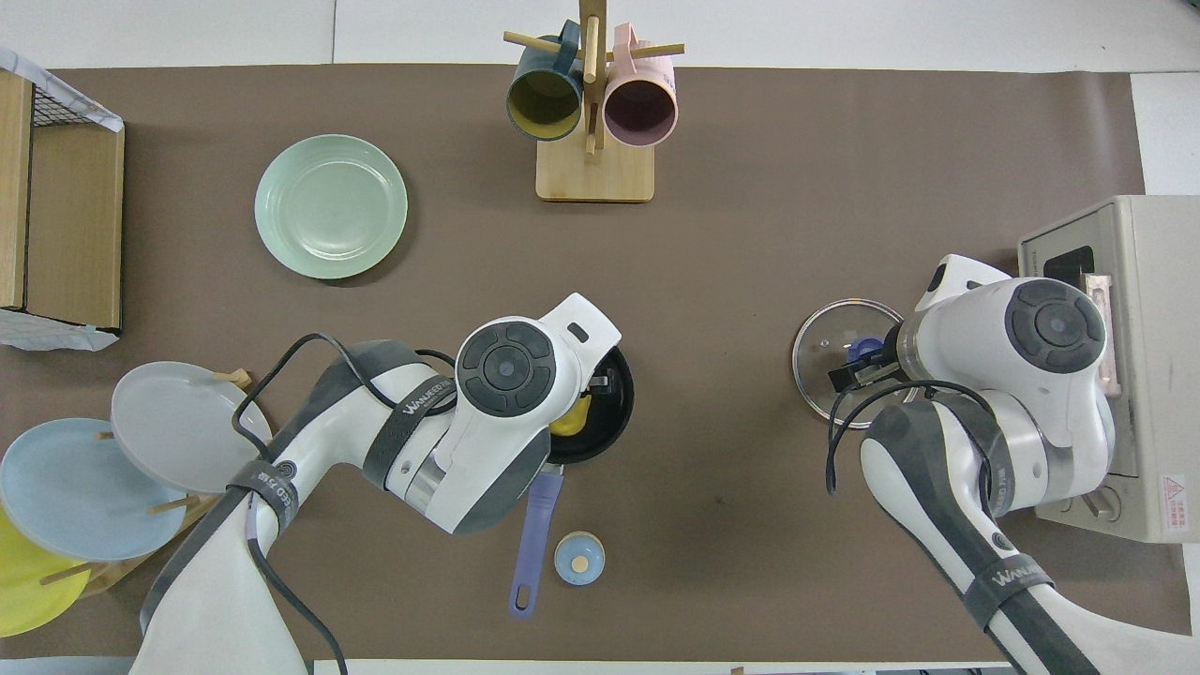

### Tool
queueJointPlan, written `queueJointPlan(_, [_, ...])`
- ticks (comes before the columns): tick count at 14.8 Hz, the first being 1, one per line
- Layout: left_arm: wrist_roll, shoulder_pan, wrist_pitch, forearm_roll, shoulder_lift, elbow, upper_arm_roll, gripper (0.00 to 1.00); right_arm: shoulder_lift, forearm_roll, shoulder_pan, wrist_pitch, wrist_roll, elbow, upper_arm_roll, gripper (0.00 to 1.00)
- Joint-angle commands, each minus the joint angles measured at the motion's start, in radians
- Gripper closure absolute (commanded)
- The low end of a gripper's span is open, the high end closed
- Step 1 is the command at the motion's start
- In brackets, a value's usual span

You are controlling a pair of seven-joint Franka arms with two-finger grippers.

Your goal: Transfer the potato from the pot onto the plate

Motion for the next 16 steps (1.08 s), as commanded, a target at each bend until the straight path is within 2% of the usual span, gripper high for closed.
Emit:
queueJointPlan(1, [-0.015,-0.018,0.047,-0.003,0.011,-0.018,0.020,0.00,-0.014,0.044,-0.010,-0.111,-0.019,0.098,0.012,0.00])
queueJointPlan(6, [-0.016,-0.015,0.054,0.000,0.034,-0.018,0.022,0.00,0.011,0.053,-0.012,-0.444,0.060,0.417,0.011,0.00])
queueJointPlan(10, [-0.018,-0.017,0.071,0.003,0.046,-0.018,0.022,0.00,0.060,0.023,-0.014,-0.701,0.123,0.683,0.009,0.00])
queueJointPlan(12, [-0.018,-0.017,0.072,0.003,0.046,-0.018,0.022,0.00,0.078,0.023,-0.022,-0.776,0.123,0.763,0.009,0.00])
queueJointPlan(13, [-0.018,-0.015,0.072,0.003,0.046,-0.018,0.022,0.09,0.084,0.024,-0.023,-0.817,0.129,0.798,0.008,0.00])
queueJointPlan(14, [-0.018,-0.015,0.072,0.003,0.046,-0.018,0.022,0.23,0.094,0.026,-0.023,-0.839,0.158,0.815,0.008,0.00])
queueJointPlan(15, [-0.016,-0.015,0.072,0.003,0.046,-0.018,0.022,0.48,0.095,0.036,-0.025,-0.838,0.181,0.812,0.001,0.00])
queueJointPlan(16, [-0.016,-0.014,0.071,0.005,0.046,-0.018,0.022,0.67,0.091,0.038,-0.025,-0.833,0.182,0.797,-0.005,0.00])
